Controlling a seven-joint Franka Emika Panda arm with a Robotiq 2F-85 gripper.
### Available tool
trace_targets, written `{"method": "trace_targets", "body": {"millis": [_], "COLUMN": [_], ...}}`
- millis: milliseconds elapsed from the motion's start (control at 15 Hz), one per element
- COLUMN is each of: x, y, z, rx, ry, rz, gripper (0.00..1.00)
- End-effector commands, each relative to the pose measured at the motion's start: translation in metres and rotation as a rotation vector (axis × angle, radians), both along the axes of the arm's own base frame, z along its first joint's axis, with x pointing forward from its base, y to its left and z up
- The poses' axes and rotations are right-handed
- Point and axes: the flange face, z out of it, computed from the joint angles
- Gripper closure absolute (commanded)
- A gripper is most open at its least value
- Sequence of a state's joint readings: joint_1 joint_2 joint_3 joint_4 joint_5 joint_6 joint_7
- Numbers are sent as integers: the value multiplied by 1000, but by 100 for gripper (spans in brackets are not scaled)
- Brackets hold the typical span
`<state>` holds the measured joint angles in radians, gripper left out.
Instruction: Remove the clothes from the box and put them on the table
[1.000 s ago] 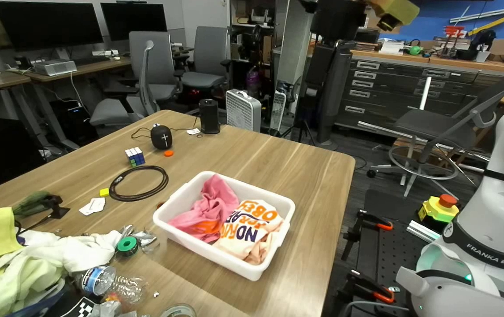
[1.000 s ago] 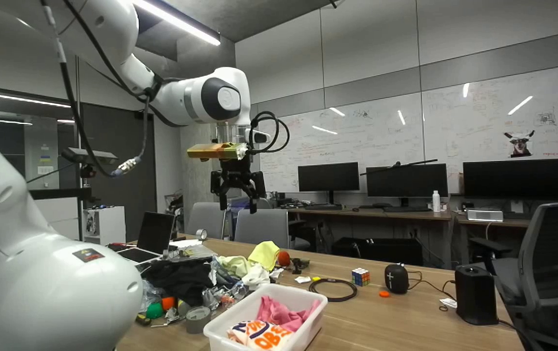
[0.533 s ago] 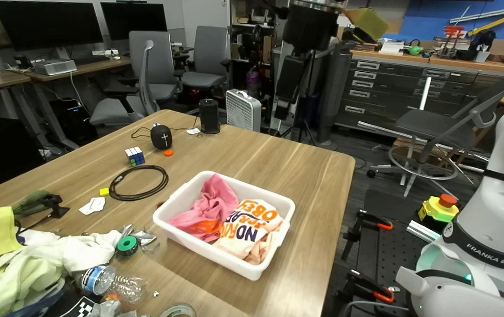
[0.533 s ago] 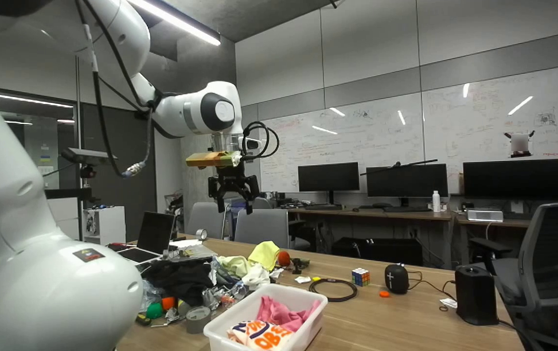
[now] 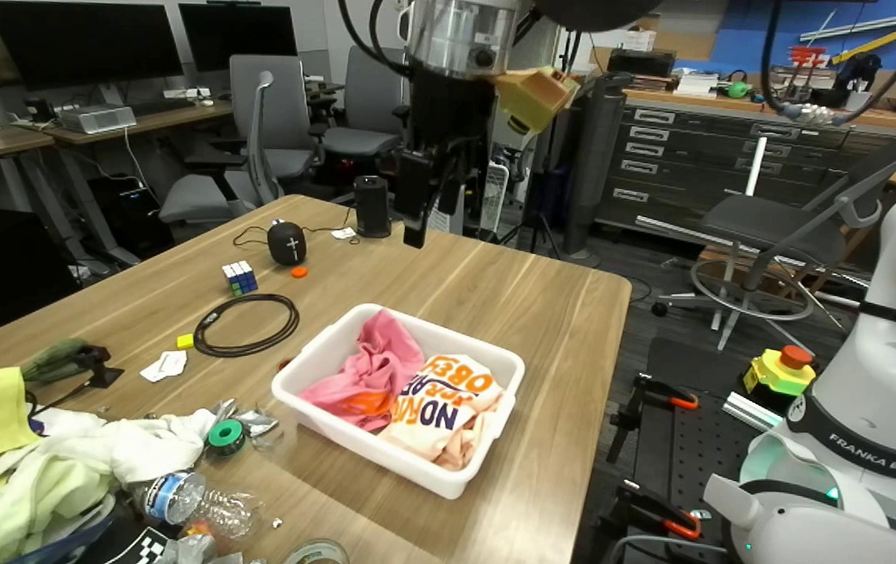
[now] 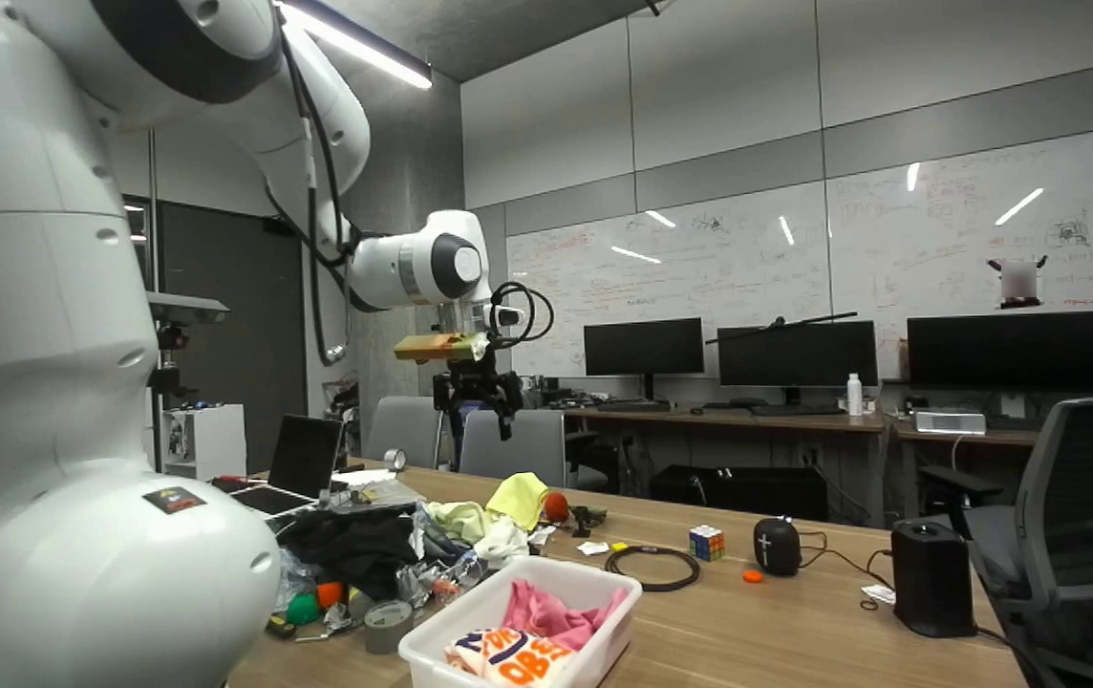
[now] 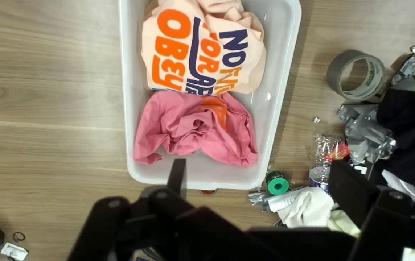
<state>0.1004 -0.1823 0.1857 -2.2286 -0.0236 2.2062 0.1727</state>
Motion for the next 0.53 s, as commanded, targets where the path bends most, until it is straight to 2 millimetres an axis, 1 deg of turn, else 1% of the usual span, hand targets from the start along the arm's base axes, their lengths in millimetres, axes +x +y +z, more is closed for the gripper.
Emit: {"method": "trace_targets", "body": {"millis": [0,200,267,467], "x": [28,35,37,38], "y": [18,27,31,38], "z": [-32,-61,-73,-102], "rx": [-25,-38,-38,-46], "ry": [24,68,86,141], "rz": [-24,-30,-36,-51], "gripper": [0,0,0,0]}}
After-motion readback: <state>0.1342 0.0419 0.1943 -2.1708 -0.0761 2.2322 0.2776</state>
